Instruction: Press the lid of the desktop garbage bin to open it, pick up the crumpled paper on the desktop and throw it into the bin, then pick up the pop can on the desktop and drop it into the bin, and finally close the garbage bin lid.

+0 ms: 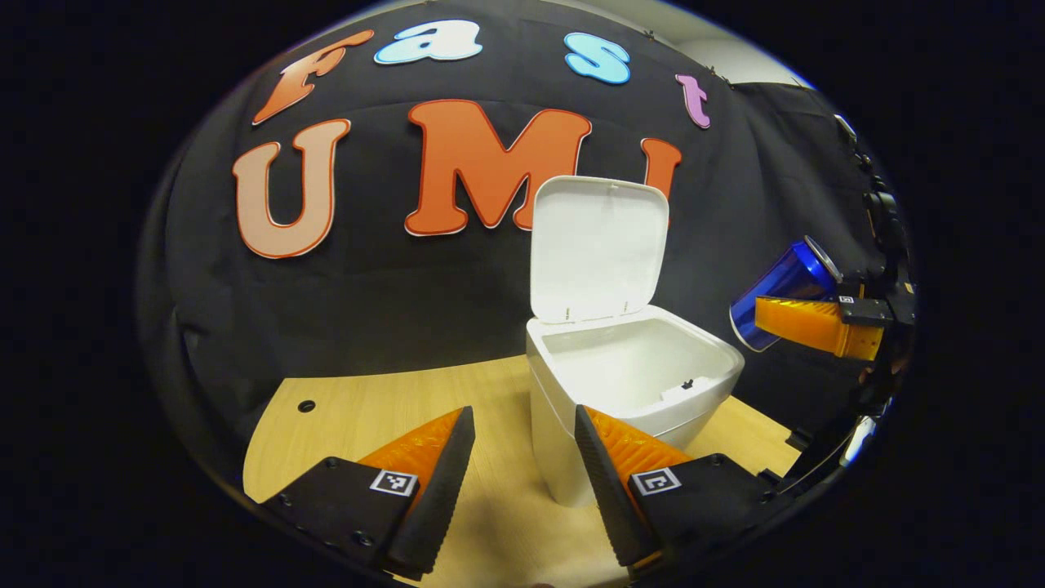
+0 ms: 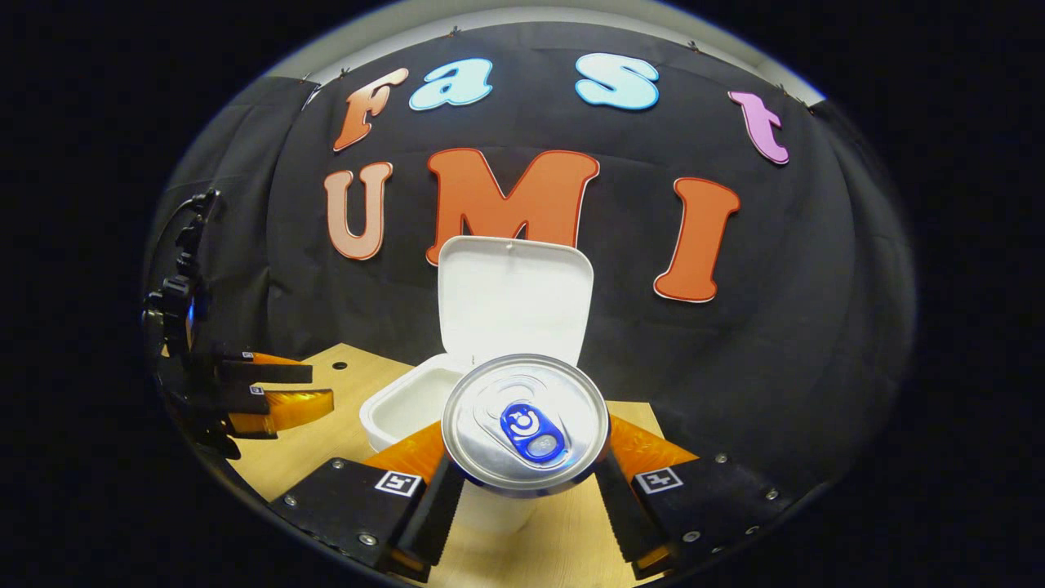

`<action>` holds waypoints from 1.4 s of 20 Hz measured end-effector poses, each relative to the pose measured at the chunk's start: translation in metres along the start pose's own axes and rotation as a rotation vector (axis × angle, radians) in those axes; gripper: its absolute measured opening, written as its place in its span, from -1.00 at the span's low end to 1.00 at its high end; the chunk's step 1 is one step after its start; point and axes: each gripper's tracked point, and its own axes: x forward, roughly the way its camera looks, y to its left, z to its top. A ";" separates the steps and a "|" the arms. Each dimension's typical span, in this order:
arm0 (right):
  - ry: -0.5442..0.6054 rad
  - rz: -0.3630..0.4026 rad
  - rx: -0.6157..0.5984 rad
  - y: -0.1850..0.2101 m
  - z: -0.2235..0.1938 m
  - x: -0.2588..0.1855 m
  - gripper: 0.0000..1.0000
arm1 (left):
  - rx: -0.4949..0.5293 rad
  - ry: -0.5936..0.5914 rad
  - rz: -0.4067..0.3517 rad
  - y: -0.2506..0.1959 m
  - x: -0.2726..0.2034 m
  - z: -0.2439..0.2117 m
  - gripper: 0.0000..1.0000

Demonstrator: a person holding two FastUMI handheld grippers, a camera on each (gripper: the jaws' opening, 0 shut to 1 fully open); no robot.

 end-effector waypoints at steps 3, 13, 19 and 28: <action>0.046 0.021 -0.001 0.004 -0.010 0.015 0.60 | -0.002 0.002 0.048 0.014 -0.006 -0.006 0.60; 0.157 0.140 -0.023 0.027 -0.032 0.035 0.60 | -0.054 0.021 0.157 0.045 -0.017 -0.019 0.60; 0.184 0.148 -0.036 0.027 -0.038 0.040 0.65 | -0.062 0.030 0.170 0.051 -0.016 -0.022 0.60; 0.086 0.124 -0.062 0.021 0.012 0.049 0.62 | -0.048 0.019 0.170 0.059 -0.019 -0.018 0.60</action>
